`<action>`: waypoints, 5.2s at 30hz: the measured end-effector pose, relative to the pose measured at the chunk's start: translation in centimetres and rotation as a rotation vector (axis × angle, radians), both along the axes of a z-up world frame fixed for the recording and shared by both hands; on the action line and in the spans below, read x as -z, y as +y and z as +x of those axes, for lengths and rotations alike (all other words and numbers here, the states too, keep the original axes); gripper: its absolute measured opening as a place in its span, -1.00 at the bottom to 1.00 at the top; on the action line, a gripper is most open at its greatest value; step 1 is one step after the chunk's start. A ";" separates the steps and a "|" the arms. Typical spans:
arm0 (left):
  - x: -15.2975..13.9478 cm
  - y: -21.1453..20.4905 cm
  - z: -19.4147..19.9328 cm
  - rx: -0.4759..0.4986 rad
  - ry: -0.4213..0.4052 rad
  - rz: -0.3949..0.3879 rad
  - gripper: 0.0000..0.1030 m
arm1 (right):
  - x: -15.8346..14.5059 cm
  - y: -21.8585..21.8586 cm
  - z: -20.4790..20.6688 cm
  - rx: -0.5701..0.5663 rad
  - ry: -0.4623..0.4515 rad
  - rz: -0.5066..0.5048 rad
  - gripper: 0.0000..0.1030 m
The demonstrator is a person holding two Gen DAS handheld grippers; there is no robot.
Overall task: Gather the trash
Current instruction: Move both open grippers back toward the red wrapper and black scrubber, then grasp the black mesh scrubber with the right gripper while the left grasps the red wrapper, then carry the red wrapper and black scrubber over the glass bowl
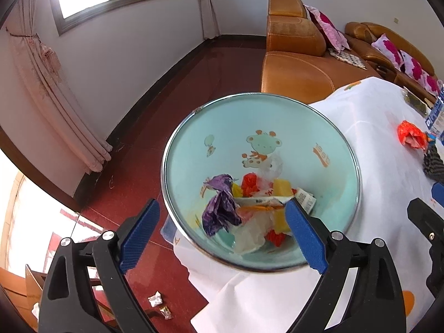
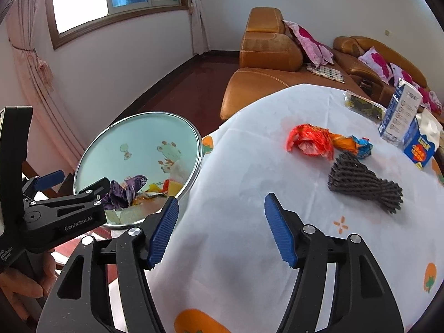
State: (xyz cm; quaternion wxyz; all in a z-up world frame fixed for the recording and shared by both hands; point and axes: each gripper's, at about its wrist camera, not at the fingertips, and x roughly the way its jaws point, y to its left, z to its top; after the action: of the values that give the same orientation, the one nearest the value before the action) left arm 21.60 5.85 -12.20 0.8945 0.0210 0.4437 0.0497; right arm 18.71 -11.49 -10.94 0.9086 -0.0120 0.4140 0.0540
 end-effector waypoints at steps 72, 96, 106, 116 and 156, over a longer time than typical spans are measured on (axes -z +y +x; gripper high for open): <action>-3.1 -23.7 8.1 0.516 -0.077 -0.046 0.80 | -1.3 -28.7 -2.7 0.263 0.095 -0.156 -0.40; -3.5 -18.4 1.4 0.424 -0.112 0.027 -0.52 | -1.2 -22.0 -4.6 0.222 0.045 -0.153 -0.40; -2.5 -14.0 -2.3 0.354 -0.094 0.015 -0.52 | -1.0 -17.6 -4.7 0.178 0.050 -0.131 -0.39; -2.9 -11.4 -4.0 0.305 -0.097 -0.019 -0.51 | -1.3 -13.6 -5.0 0.133 0.035 -0.096 -0.39; -2.6 -1.5 -4.5 0.111 -0.115 -0.057 -0.51 | -2.0 -1.9 -2.8 -0.046 0.011 -0.077 -0.39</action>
State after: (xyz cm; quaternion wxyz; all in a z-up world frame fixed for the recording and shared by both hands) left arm 17.15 4.37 -9.62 0.9202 0.0169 0.3909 -0.0114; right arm 15.87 -13.42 -8.92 0.9037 -0.0561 0.4204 0.0593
